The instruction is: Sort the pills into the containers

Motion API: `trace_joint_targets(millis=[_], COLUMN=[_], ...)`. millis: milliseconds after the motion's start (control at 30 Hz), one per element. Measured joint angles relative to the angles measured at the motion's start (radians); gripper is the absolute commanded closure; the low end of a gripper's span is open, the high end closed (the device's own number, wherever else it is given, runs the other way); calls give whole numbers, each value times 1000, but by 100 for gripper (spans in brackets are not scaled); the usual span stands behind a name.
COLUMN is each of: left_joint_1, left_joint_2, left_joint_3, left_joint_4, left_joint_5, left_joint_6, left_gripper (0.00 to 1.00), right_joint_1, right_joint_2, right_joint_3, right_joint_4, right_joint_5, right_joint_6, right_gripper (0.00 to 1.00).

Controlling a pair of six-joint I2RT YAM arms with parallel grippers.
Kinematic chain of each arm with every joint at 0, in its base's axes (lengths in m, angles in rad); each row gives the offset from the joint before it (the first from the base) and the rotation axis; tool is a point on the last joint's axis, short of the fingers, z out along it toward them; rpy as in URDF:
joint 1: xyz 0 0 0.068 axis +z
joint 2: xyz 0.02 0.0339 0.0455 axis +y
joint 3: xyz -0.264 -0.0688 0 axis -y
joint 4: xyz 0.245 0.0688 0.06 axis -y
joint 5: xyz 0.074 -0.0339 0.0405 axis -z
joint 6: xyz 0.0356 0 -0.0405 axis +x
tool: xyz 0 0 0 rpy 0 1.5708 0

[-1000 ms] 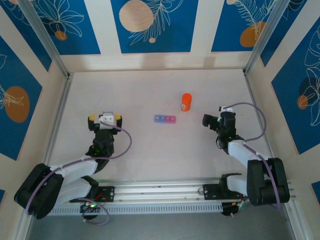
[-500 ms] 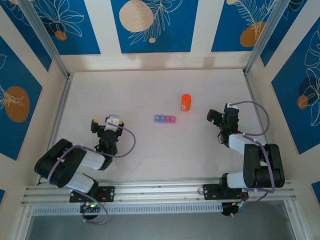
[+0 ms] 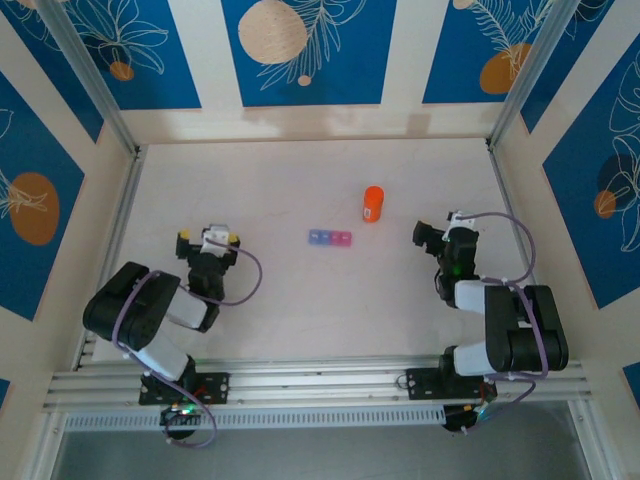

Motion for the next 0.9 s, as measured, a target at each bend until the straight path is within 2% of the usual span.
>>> trace_joint_targets(millis=[233, 433, 600, 700, 833, 900], left_joint_1=[120, 165, 193, 193, 193, 193], left_joint_2=[-28, -24, -24, -24, -24, -24], left_joint_3=[26, 121, 135, 135, 135, 135], left_joint_4=[-77, -249, -311, -321, -327, -332], left_joint_5=[149, 228, 265, 280, 287, 288], left_joint_6=[-114, -182, -211, -214, -214, -214], left_gripper=[1, 0, 0, 0, 0, 0], right_joint_1=[69, 109, 122, 115, 16, -3], right_joint_2=[42, 113, 127, 127, 126, 126], right_joint_3=[-16, -39, -46, -27, 53, 68], right_joint_4=[133, 236, 262, 231, 140, 118], right_joint_5=[-23, -31, -29, -32, -132, -141], right_joint_6=[-90, -151, -174, -174, -141, -139], right_gripper=[1, 1, 1, 1, 1, 1])
